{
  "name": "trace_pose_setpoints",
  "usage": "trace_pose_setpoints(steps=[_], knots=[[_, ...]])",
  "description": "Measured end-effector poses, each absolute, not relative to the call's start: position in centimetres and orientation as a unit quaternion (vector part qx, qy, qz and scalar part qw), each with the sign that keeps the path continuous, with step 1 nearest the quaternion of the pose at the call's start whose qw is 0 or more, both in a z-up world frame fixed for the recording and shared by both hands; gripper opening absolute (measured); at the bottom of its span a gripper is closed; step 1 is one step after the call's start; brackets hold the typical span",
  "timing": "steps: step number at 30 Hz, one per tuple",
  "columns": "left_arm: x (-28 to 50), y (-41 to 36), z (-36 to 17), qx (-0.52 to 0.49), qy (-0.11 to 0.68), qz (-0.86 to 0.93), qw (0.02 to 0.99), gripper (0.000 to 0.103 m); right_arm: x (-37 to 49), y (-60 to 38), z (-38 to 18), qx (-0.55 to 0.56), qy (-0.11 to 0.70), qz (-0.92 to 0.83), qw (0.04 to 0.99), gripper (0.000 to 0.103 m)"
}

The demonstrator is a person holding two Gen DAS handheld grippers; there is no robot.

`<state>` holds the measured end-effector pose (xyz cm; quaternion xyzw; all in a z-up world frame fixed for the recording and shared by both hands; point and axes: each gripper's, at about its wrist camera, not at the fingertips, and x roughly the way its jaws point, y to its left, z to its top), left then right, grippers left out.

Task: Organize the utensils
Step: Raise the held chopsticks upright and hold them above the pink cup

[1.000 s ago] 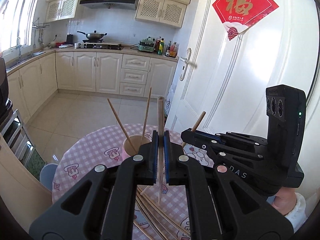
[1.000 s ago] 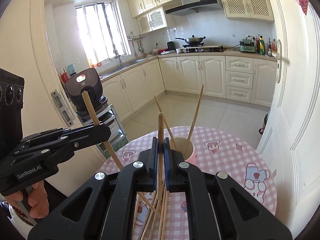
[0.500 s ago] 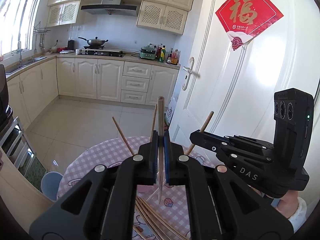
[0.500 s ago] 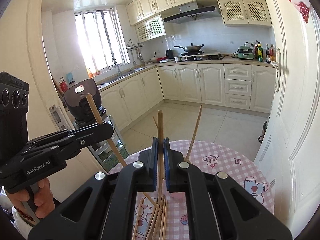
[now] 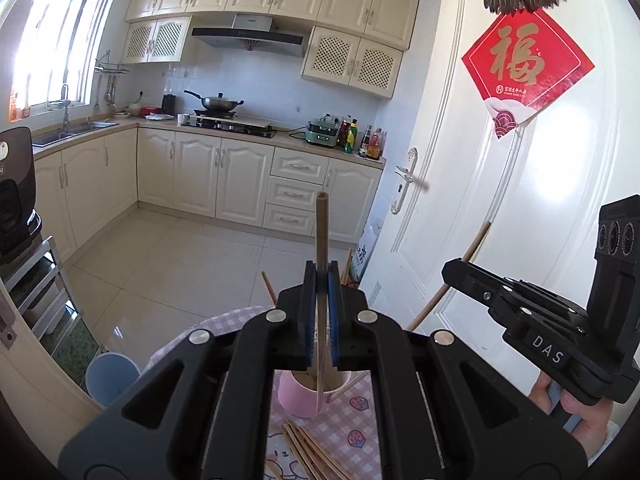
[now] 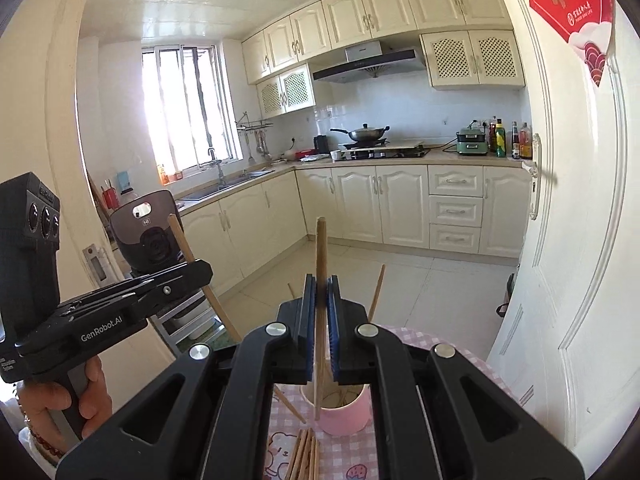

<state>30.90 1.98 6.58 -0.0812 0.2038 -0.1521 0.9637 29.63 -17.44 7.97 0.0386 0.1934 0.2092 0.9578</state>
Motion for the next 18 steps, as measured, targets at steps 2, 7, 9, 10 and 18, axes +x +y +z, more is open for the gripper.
trace_pose_setpoints(steps=[2, 7, 9, 10, 18], knots=[[31.1, 2.1, 6.2, -0.085, 0.197, -0.145, 0.966, 0.005, 29.8, -17.2, 7.6, 0.04, 0.19, 0.208, 0.959, 0.004], [31.7, 2.8, 5.7, -0.104, 0.197, -0.14, 0.965, 0.005, 30.6, -17.2, 8.0, 0.047, 0.186, 0.206, 0.96, 0.004], [31.3, 2.7, 6.3, -0.103, 0.184, -0.14, 0.967, 0.005, 30.4, -17.5, 8.9, 0.051, 0.173, 0.204, 0.962, 0.004], [31.2, 2.7, 6.6, -0.107, 0.179, -0.141, 0.968, 0.005, 30.2, -17.5, 9.3, 0.051, 0.165, 0.203, 0.964, 0.004], [30.7, 1.6, 7.6, -0.101, 0.141, -0.126, 0.977, 0.005, 29.7, -16.4, 9.0, 0.014, 0.144, 0.183, 0.972, 0.004]])
